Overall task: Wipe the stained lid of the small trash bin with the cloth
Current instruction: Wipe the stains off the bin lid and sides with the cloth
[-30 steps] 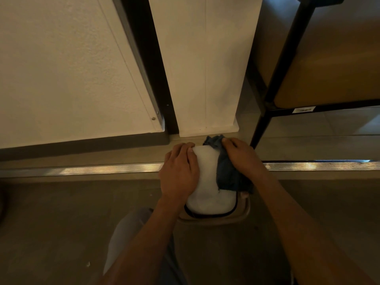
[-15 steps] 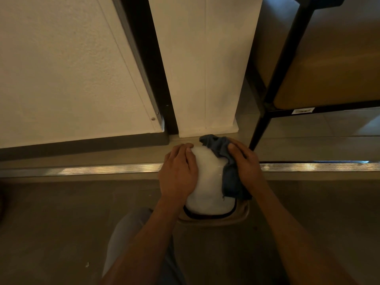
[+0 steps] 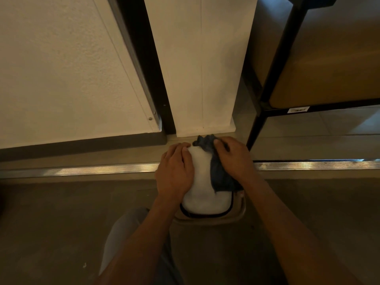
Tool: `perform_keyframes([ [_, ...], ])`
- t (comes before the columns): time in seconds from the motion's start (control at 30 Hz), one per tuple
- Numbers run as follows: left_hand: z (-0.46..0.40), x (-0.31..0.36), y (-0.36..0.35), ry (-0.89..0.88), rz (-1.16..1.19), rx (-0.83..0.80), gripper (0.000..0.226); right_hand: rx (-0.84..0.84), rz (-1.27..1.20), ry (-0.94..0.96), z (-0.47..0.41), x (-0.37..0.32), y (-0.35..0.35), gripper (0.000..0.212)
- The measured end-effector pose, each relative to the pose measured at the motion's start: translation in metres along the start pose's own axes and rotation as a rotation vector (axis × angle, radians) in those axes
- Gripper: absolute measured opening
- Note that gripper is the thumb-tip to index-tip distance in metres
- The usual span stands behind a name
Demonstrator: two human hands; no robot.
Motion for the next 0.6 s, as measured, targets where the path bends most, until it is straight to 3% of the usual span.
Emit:
perform_keyframes([
  [0.1,0.001,0.004,0.0,0.007,0.014,0.013,0.03,-0.001,-0.407,0.062,0.015,0.016,0.011,0.022],
  [0.17,0.001,0.006,0.001,-0.017,0.015,0.021,0.033,0.022,-0.442,-0.028,0.014,0.02,0.012,0.019],
  [0.3,0.001,0.004,-0.001,-0.036,-0.003,0.013,0.041,-0.04,-0.058,-0.316,-0.008,0.006,0.011,0.028],
  [0.4,-0.001,0.004,-0.003,-0.039,-0.002,0.014,0.041,0.0,0.226,-0.378,-0.021,-0.008,-0.003,0.035],
  [0.5,-0.003,0.003,-0.003,-0.049,-0.006,0.039,0.037,0.092,0.343,-0.269,-0.016,-0.015,-0.011,0.036],
  [0.6,-0.001,0.003,-0.003,-0.041,0.007,0.044,0.035,0.136,0.278,0.034,0.004,-0.011,-0.007,0.03],
])
Point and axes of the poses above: each hand's wrist, its own z-axis away from the middle knuckle, its own y-axis out of the back of the hand, x = y × z, the point moved 2 cm from there along -z, towards the middle knuckle, and after that the axes turned 14 degrees about -z, right-handed, at the moved point
